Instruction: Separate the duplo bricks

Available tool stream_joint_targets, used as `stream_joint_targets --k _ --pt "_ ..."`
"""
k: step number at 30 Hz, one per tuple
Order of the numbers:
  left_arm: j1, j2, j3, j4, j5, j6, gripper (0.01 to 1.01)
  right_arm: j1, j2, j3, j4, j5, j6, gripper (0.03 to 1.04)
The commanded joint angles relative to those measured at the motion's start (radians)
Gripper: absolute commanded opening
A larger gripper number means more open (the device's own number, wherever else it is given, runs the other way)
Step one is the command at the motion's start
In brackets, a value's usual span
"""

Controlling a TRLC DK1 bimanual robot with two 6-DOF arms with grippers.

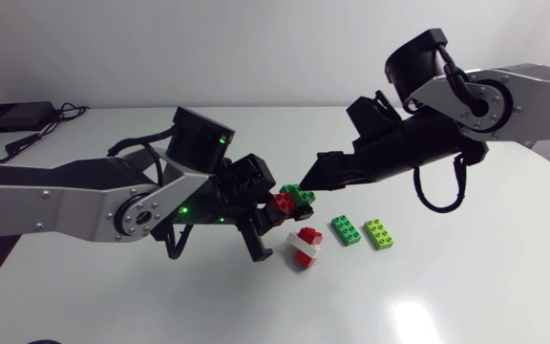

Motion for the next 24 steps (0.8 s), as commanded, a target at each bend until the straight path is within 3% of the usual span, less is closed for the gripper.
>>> stream_joint_targets --k 1,12,19,24 --pt "-0.008 0.019 -0.003 0.018 -0.002 -0.027 0.318 0.015 0.033 0.018 -0.011 0.003 0.023 0.84" --pt "-0.016 0.005 0.008 0.017 -0.002 -0.041 0.318 0.027 0.088 0.021 0.001 0.021 0.015 0.83" --pt "-0.016 0.002 0.008 0.017 -0.001 -0.041 0.318 0.053 0.103 0.021 0.012 0.032 0.014 0.72" --pt "-0.016 0.001 0.008 0.017 -0.002 -0.041 0.318 0.061 0.102 0.027 0.014 0.035 0.008 0.56"
